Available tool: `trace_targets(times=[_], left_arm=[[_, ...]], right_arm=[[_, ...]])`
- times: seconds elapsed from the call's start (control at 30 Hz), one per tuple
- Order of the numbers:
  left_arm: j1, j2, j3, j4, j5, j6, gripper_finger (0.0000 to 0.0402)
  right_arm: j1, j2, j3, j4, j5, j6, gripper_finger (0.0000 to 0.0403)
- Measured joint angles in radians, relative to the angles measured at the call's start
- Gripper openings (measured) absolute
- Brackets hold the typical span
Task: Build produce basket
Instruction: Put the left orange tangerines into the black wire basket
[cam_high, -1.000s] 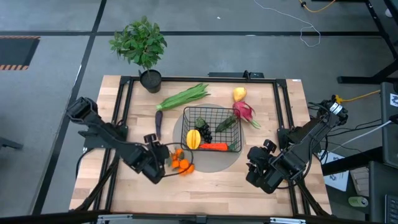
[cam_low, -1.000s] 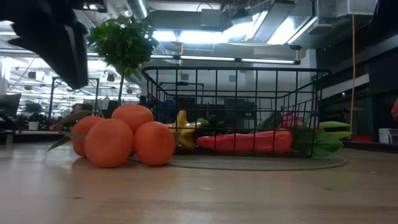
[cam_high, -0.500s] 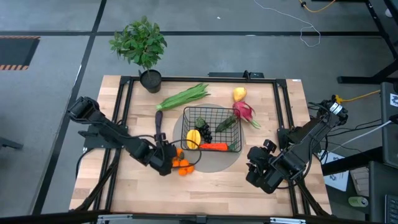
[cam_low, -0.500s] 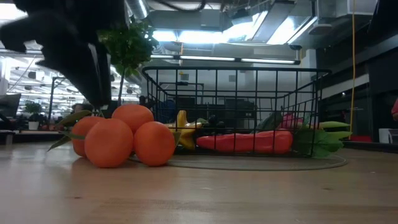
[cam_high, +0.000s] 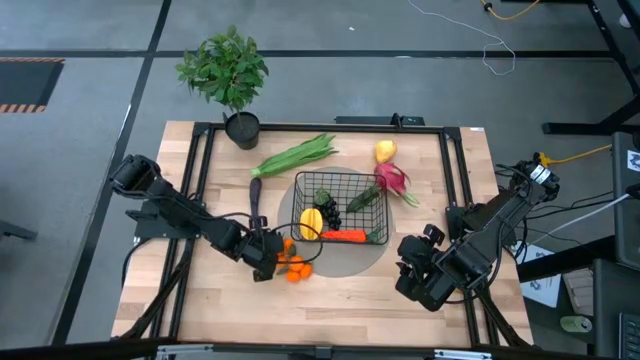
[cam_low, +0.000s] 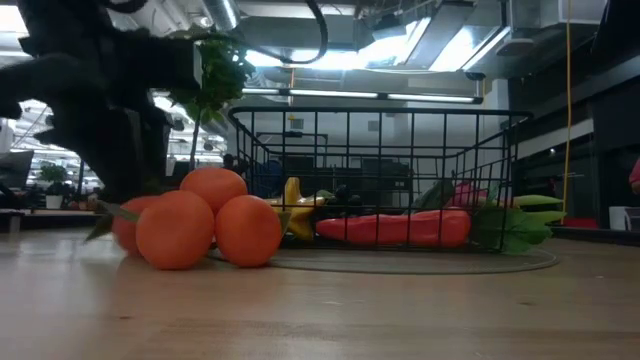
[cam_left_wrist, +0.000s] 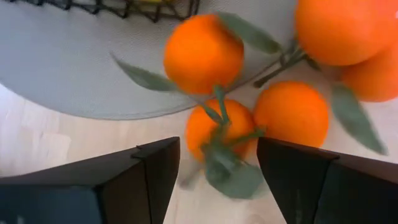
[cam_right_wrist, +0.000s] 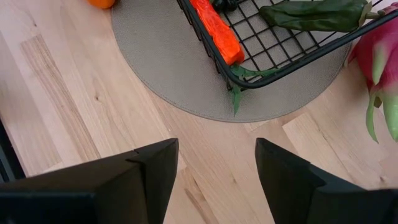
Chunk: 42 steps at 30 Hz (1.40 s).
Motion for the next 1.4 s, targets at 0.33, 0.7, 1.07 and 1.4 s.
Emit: trace_targets(times=[0.33, 0.7, 1.07, 1.4], left_arm=[[0.015, 0.0, -0.008, 0.007, -0.003, 0.0, 0.0161], [0.014, -0.001, -0.008, 0.007, -0.001, -0.006, 0.0158], [0.011, -0.036, 0.019, 0.002, -0.002, -0.008, 0.0158], [0.051, -0.019, 0.018, 0.049, -0.032, -0.051, 0.0158]], right_arm=[[0.0, 0.0, 0.0, 0.0, 0.0, 0.0, 0.0204], [0.0, 0.0, 0.0, 0.0, 0.0, 0.0, 0.0204], [0.0, 0.0, 0.0, 0.0, 0.0, 0.0, 0.0204], [0.0, 0.0, 0.0, 0.0, 0.0, 0.0, 0.0204]])
